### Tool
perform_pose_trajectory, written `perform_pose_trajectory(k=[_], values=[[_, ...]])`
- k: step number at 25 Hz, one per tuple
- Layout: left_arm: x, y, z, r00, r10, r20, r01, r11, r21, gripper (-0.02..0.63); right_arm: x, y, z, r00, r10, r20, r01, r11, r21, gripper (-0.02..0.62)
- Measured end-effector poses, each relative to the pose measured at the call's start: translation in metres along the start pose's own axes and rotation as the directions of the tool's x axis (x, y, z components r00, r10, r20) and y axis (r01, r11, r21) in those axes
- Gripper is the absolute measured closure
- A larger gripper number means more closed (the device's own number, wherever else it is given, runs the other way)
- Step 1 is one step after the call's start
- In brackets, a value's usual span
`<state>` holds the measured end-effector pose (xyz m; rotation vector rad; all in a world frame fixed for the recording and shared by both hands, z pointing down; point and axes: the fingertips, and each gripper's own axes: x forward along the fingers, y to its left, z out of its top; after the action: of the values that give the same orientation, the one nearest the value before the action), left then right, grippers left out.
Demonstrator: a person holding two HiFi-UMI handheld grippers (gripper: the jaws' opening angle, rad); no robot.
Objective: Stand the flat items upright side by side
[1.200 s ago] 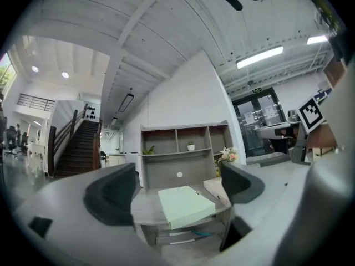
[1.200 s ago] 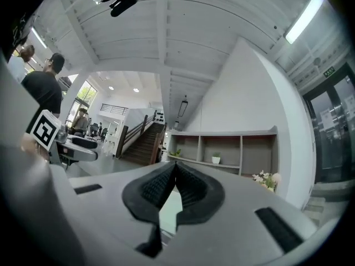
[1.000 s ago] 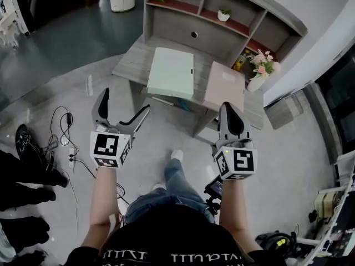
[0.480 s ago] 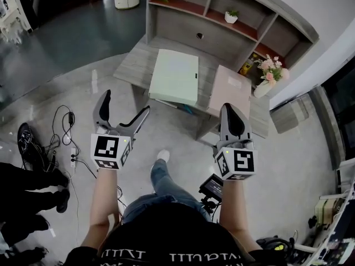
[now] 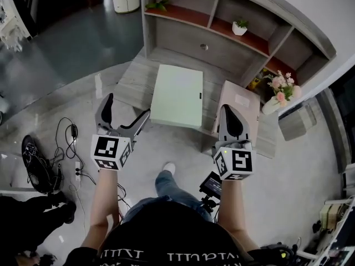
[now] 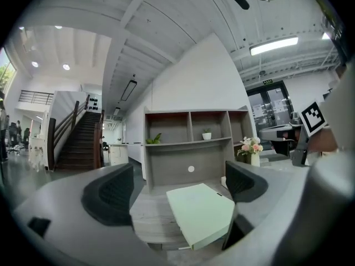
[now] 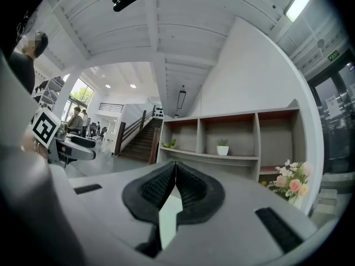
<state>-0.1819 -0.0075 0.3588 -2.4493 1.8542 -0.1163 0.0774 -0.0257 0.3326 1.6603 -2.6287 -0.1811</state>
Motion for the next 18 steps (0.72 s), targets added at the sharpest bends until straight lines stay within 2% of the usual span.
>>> perform_pose_trajectory(k=[10,18], values=[[0.121,0.027,-0.025,0.995,-0.053,-0.089,0.051,0.998,-0.022,0.083,0.089,-0.05,-0.029,0.997,-0.051,-0.062,0.052,0.998,0.03,0.58],[0.191,0.029,-0.079,0.976,-0.088,-0.199,0.077,0.995,-0.059,0.083,0.121,-0.088,-0.052,0.989,-0.096,-0.114,0.099,0.995,0.02,0.58]])
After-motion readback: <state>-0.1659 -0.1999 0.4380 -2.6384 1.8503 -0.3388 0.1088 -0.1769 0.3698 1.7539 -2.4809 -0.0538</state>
